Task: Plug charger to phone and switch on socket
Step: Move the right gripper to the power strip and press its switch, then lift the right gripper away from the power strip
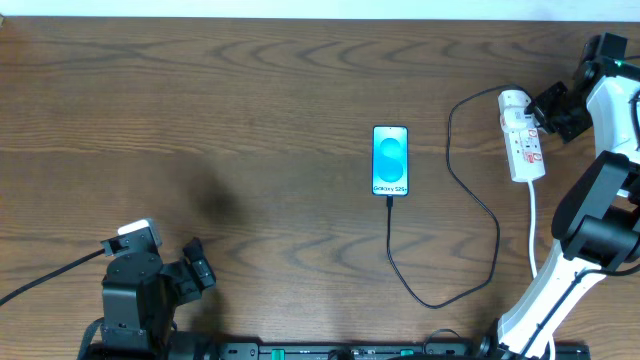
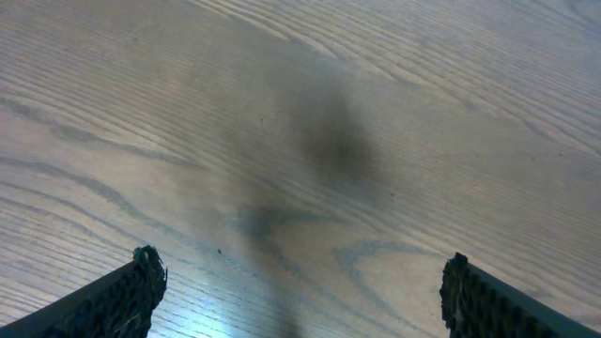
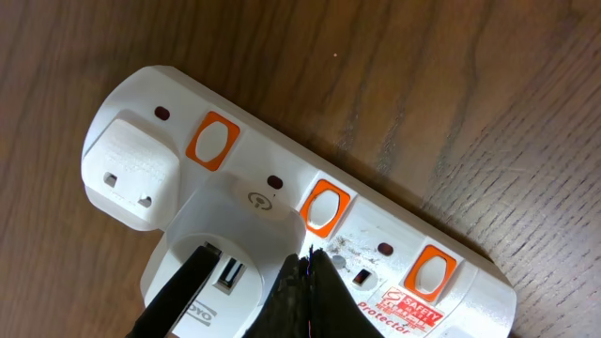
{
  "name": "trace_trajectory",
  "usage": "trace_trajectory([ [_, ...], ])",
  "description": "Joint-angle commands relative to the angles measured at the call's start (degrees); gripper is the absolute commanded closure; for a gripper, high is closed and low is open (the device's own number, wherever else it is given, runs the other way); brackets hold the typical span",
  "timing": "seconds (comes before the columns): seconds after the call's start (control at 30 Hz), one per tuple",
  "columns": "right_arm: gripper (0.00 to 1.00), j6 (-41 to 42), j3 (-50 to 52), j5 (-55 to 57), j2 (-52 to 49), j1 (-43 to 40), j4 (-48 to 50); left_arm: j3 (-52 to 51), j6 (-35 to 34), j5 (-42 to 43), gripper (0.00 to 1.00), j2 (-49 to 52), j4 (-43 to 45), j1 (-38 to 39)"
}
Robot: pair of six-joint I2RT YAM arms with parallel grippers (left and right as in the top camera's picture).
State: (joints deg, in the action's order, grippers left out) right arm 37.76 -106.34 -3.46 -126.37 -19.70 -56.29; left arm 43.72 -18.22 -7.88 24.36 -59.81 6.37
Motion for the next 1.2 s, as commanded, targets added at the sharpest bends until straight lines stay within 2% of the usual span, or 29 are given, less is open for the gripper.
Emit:
trace_trajectory([
  [0.0,0.99,0.79,-1.09,0.07,-0.76,-0.13,0.0,-0.07,-0.52,-0.72,0.05,-0.22,-0.17,-0.2],
  [0.4,0.99,0.35,-1.07,-0.35,-6.78,1.11,1.88,-0.07,-0.52,-0.72,0.05,-0.22,-0.17,-0.2],
  [0.8,0.99,-1.18,-1.05,-0.81,-7.17,5.62,1.86,-0.07,-0.52,-0.72,0.05,-0.48,-0.17,-0.2],
  [1.17,0.99,-1.25,-0.74,-0.79,-7.17,10.23,1.42,-0.07,-0.52,-0.72,0.05,-6.54,-0.17,-0.2],
])
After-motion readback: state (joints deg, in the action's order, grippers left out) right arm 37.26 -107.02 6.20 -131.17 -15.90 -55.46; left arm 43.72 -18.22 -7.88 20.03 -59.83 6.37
